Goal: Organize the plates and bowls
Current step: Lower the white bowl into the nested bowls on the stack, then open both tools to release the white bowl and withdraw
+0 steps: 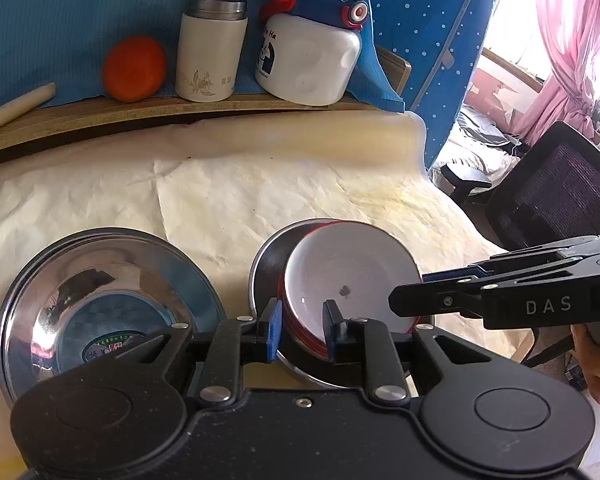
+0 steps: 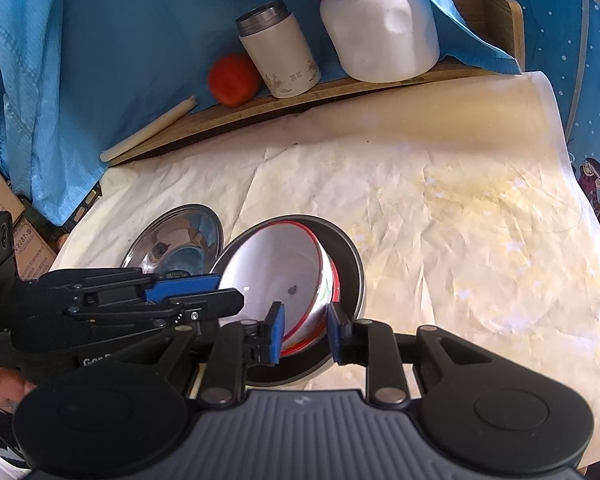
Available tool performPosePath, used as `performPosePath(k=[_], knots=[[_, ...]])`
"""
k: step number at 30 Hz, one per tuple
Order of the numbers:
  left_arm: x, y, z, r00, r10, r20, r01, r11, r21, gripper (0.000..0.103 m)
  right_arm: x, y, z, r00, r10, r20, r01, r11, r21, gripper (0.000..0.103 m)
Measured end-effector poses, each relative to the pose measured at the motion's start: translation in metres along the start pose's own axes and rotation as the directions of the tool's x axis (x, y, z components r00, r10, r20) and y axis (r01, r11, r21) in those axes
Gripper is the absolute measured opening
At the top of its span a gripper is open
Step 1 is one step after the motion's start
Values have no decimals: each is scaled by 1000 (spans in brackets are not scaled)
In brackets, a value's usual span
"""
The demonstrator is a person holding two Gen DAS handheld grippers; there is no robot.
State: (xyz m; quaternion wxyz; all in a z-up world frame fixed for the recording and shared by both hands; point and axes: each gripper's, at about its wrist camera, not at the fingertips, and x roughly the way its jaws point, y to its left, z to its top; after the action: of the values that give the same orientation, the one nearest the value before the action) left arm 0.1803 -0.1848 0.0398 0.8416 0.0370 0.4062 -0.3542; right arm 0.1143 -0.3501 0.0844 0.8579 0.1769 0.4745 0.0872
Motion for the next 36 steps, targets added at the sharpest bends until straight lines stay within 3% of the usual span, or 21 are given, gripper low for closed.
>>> performPosePath(k=[9, 15, 20, 27, 31, 36], knots=[[-2, 0, 0, 1000, -6, 5, 6, 1000, -7, 24, -4, -3, -1, 1000, 4, 7, -4, 1000, 3, 27], [-6, -1, -1, 1000, -8, 17, 8, 1000, -11, 33, -6, -5, -3, 1000, 15, 11, -15, 1000, 8, 30], [-10, 0, -2, 1000, -14, 25, 14, 1000, -15, 38, -15, -4, -6, 999, 14, 37, -14, 1000, 11, 49], [-21, 6, 0, 998, 0, 60, 2, 999, -34, 51, -24, -12, -11, 999, -3, 53, 1, 1000, 32, 51], [-28, 12, 1, 996, 16, 88, -11, 998, -61, 67, -28, -18, -13, 998, -5, 63, 2, 999, 49, 61], [-34, 18, 5, 992, 49, 115, -40, 996, -78, 84, -31, -22, -15, 997, -6, 77, 1, 998, 65, 84]])
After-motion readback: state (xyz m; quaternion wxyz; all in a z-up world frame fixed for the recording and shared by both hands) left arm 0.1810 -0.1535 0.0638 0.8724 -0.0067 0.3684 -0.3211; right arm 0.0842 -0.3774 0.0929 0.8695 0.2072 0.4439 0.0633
